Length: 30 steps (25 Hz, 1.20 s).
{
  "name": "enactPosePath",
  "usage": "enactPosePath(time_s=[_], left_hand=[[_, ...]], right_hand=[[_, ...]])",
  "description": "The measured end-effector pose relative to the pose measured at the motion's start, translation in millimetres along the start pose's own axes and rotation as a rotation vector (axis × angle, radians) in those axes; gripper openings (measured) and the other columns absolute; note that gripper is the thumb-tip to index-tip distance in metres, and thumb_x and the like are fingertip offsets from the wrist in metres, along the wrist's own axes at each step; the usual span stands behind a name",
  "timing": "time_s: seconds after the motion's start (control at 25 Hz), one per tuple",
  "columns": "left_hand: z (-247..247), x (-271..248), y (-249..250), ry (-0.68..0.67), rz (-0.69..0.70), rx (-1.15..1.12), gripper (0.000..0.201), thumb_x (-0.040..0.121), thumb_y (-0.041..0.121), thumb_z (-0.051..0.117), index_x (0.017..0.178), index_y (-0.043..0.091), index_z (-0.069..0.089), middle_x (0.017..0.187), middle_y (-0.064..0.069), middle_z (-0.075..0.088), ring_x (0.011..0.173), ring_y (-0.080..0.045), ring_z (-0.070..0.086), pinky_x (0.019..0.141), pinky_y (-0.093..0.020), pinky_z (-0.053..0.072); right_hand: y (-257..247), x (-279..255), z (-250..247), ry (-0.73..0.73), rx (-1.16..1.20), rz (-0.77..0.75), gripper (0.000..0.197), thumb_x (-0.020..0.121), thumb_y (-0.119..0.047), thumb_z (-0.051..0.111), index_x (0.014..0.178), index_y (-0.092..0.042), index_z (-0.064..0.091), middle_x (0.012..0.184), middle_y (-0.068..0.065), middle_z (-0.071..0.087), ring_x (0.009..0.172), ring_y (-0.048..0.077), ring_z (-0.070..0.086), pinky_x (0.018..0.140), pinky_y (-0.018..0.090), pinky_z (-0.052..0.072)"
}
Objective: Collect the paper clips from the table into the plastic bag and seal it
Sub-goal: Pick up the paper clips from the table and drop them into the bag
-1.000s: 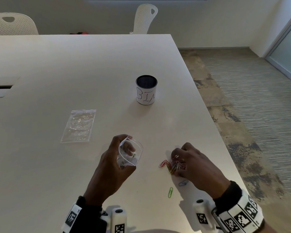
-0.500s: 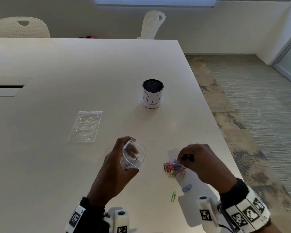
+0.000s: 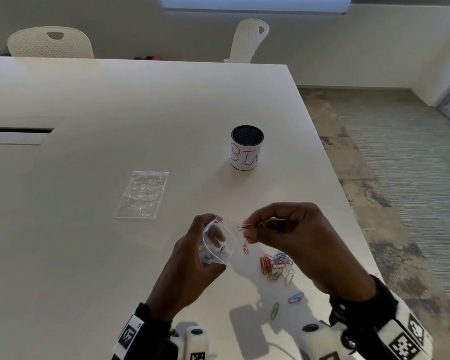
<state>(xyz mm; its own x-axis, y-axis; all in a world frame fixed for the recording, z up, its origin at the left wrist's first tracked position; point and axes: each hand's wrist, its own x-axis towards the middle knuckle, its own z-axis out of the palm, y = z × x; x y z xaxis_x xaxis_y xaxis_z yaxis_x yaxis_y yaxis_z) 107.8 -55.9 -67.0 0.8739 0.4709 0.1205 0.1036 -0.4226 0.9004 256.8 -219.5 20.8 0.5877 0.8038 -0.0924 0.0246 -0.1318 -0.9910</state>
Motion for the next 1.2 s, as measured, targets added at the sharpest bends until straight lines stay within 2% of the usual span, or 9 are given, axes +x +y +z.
enactPosePath(time_s=[0.12,0.36,0.48,0.64,0.84,0.96,1.04,1.12,1.2], left_hand=[[0.0,-0.3,3.6,0.006,-0.013,-0.014,0.06,0.082,0.009,0.084,0.126,0.033,0.05,0.103,0.012,0.072,0.093,-0.008,0.071,0.068,-0.007,0.051],[-2.4,-0.1,2.1,0.01,-0.037,0.007,0.064,0.08,0.007,0.083,0.125,0.037,0.049,0.099,0.012,0.074,0.087,-0.009,0.072,0.065,-0.015,0.056],[-2.1,0.7,1.3,0.014,-0.04,0.009,0.063,0.079,0.007,0.082,0.123,0.036,0.05,0.097,0.014,0.072,0.085,-0.007,0.071,0.063,-0.011,0.052],[-1.2,0.8,1.5,0.014,0.007,0.009,0.054,0.081,0.01,0.085,0.121,0.027,0.052,0.099,0.012,0.069,0.093,-0.01,0.07,0.07,-0.008,0.052],[-1.3,-0.6,3.2,0.009,-0.029,-0.022,0.06,0.08,0.003,0.081,0.125,0.031,0.052,0.101,0.013,0.068,0.093,-0.013,0.068,0.069,-0.008,0.052],[-1.9,-2.2,2.6,0.001,-0.038,-0.029,0.062,0.08,0.0,0.079,0.126,0.032,0.052,0.103,0.012,0.067,0.096,-0.014,0.067,0.069,-0.009,0.053],[-1.9,-2.0,2.0,-0.004,-0.045,-0.03,0.063,0.08,-0.001,0.08,0.126,0.032,0.052,0.104,0.013,0.067,0.096,-0.012,0.067,0.069,-0.01,0.054],[-1.2,-1.2,2.1,-0.007,-0.051,-0.03,0.063,0.08,0.0,0.08,0.126,0.032,0.051,0.104,0.015,0.066,0.095,-0.009,0.066,0.068,-0.009,0.052],[-0.1,-0.9,2.4,-0.008,-0.052,-0.025,0.063,0.08,0.001,0.08,0.126,0.033,0.051,0.105,0.015,0.066,0.095,-0.009,0.066,0.067,-0.008,0.052]], right_hand=[[-1.3,10.8,20.5,-0.033,-0.032,-0.065,0.011,0.084,-0.003,0.082,0.094,-0.007,0.081,0.089,0.008,0.082,0.087,0.028,0.079,0.088,0.036,0.063],[7.3,26.3,34.0,-0.035,-0.331,-0.164,0.013,0.085,-0.007,0.083,0.095,-0.016,0.082,0.089,-0.004,0.082,0.084,0.007,0.078,0.083,0.031,0.064],[7.6,26.3,30.7,-0.048,-0.363,-0.195,0.015,0.086,-0.002,0.08,0.096,-0.014,0.081,0.091,-0.006,0.082,0.086,0.002,0.077,0.083,0.028,0.063],[3.1,26.7,24.5,-0.037,-0.347,-0.218,0.012,0.087,-0.001,0.078,0.093,-0.012,0.081,0.092,-0.006,0.082,0.087,0.003,0.078,0.085,0.027,0.063],[-4.3,24.4,8.7,0.028,-0.302,-0.234,0.012,0.085,0.001,0.08,0.091,-0.01,0.079,0.09,-0.002,0.079,0.085,0.01,0.078,0.083,0.026,0.063],[8.1,18.9,-16.9,0.051,-0.534,-0.197,0.013,0.087,-0.018,0.081,0.099,-0.022,0.077,0.096,-0.01,0.076,0.088,0.004,0.073,0.082,0.022,0.061],[24.4,11.1,-30.8,-0.092,-0.815,-0.069,0.033,0.086,-0.036,0.08,0.117,-0.032,0.07,0.116,-0.015,0.069,0.098,0.001,0.067,0.088,0.024,0.059],[42.1,1.7,-36.9,-0.203,-1.099,0.073,0.059,0.083,-0.052,0.077,0.136,-0.037,0.055,0.135,-0.016,0.056,0.113,0.001,0.059,0.096,0.025,0.054],[55.3,-7.1,-35.4,-0.212,-1.228,0.161,0.078,0.079,-0.065,0.073,0.145,-0.035,0.043,0.139,-0.011,0.05,0.12,0.008,0.056,0.097,0.025,0.052]])
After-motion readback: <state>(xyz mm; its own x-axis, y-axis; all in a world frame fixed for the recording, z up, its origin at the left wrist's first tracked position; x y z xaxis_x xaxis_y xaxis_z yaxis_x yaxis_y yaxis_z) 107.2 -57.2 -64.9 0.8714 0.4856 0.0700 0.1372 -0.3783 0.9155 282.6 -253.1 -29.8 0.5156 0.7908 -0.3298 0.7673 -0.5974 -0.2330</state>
